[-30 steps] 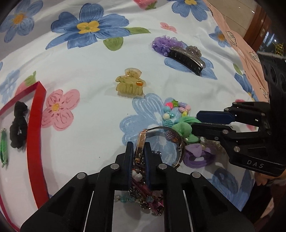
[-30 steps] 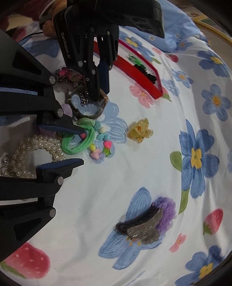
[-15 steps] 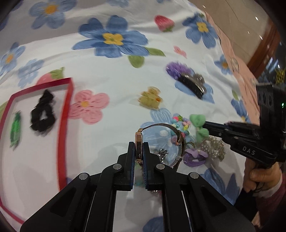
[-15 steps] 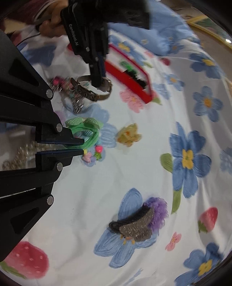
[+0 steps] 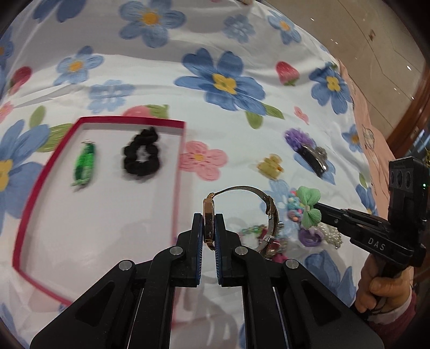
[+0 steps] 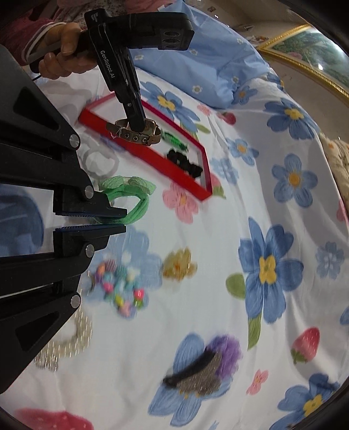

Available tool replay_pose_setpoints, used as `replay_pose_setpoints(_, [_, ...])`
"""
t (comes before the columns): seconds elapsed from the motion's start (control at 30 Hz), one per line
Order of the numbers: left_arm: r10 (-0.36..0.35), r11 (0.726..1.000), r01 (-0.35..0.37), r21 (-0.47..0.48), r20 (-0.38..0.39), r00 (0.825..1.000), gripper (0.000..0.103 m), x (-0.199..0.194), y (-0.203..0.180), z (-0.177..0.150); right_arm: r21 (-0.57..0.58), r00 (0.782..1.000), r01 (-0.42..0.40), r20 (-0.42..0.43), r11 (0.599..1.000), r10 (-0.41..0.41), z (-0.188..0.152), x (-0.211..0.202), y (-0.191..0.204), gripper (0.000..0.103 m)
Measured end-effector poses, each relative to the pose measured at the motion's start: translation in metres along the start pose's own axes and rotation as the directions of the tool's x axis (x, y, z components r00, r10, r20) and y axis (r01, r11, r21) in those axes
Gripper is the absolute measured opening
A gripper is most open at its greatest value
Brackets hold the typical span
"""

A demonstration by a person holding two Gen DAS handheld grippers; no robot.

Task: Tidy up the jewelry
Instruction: 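Carry the watch and hair tie into the box and release both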

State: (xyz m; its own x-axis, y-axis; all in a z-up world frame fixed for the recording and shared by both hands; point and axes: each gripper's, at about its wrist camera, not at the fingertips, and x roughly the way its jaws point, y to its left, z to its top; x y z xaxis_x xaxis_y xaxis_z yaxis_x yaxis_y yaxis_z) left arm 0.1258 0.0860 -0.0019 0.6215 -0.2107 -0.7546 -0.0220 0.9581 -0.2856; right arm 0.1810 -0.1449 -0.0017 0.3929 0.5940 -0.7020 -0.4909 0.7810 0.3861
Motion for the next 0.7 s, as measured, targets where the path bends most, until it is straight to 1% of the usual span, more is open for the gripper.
replay_pose_setpoints(0.17, [0.038, 0.999, -0.038, -0.036, 0.020, 0.999, 0.007, -0.014, 0.024, -0.004, -0.030, 1.000, -0.030, -0.007, 0.999, 0.030, 0.003, 0.010, 0.024, 0.004])
replay_pose_setpoints(0.3, [0.057, 0.996, -0.055, -0.066, 0.034, 0.998, 0.007, -0.024, 0.042, -0.005, -0.046, 0.999, -0.048, -0.014, 0.998, 0.047, 0.003, 0.018, 0.040, 0.004])
replay_pose_setpoints(0.7, [0.113, 0.988, -0.107, -0.110, 0.048, 0.993, 0.007, -0.038, 0.077, -0.006, -0.092, 0.995, -0.093, -0.039, 0.991, 0.090, 0.012, 0.044, 0.079, 0.004])
